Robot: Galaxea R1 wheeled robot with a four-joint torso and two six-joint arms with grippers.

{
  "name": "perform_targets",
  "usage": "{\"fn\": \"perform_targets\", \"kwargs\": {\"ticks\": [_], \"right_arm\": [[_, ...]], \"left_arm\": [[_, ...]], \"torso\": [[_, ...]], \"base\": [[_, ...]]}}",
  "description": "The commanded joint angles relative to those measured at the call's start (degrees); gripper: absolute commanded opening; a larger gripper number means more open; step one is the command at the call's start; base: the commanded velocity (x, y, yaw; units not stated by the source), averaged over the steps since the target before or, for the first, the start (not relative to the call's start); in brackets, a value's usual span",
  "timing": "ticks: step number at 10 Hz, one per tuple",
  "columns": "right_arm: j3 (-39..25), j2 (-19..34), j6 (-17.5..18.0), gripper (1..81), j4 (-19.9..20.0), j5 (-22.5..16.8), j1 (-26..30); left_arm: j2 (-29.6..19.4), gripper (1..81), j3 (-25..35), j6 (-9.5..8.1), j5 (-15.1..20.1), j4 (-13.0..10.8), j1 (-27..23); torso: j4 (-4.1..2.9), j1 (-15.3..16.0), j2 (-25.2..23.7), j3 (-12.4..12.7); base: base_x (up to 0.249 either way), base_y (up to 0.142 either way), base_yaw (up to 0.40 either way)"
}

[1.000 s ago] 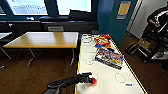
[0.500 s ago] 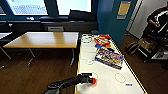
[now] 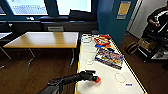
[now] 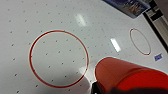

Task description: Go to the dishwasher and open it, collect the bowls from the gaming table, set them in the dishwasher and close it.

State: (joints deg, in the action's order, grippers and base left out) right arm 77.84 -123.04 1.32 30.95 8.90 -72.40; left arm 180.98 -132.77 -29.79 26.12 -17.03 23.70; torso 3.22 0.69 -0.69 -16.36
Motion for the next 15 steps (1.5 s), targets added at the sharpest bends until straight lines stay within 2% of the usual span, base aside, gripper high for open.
{"fn": "perform_targets", "kwargs": {"ticks": [1,3,5,7,9,11,12,15], "right_arm": [[-4.11,3.39,-0.26,1.0,-1.24,-4.50,3.18],[-4.20,3.04,-0.26,1.0,-1.24,-4.59,3.88],[-4.28,2.33,-0.26,1.0,-1.24,-4.59,4.41],[-4.90,2.24,-0.26,1.0,-1.24,-4.59,4.41],[-5.43,2.33,-0.26,1.0,-1.33,-4.51,4.41],[-5.77,2.51,-0.26,1.0,-1.25,-4.50,4.32],[-5.95,2.51,-0.26,1.0,-1.33,-4.50,4.40],[-5.51,2.24,-0.26,1.0,-1.24,-4.50,4.14]], "left_arm": [[4.02,1.0,5.57,-0.26,1.82,4.98,-12.75],[2.56,1.0,8.91,-0.26,1.82,6.48,-13.63],[-2.96,1.0,14.00,-0.35,1.65,8.23,-13.71],[-8.61,1.0,20.00,-0.53,1.74,8.94,-12.93],[-16.05,1.0,26.30,-0.53,1.65,10.26,-12.14],[-23.19,1.0,30.89,-0.61,1.39,10.35,-10.65],[-25.56,1.0,32.12,-0.53,1.12,10.35,-9.68],[-28.13,1.0,32.83,-0.44,0.95,8.42,-5.91]], "torso": [[0.00,0.00,0.00,0.00],[0.00,0.00,0.00,0.00],[0.00,0.00,0.00,-0.02],[0.00,0.00,0.00,-0.02],[0.00,0.00,0.00,-0.02],[-0.02,0.00,0.02,-0.02],[0.00,0.00,0.02,1.27],[-0.02,0.02,0.02,4.04]], "base": [[0.000,0.000,0.000],[0.000,0.000,0.000],[0.000,0.000,0.000],[0.000,0.000,0.000],[0.000,0.000,0.000],[0.000,0.000,0.000],[0.000,0.000,0.000],[0.000,0.000,0.000]]}}
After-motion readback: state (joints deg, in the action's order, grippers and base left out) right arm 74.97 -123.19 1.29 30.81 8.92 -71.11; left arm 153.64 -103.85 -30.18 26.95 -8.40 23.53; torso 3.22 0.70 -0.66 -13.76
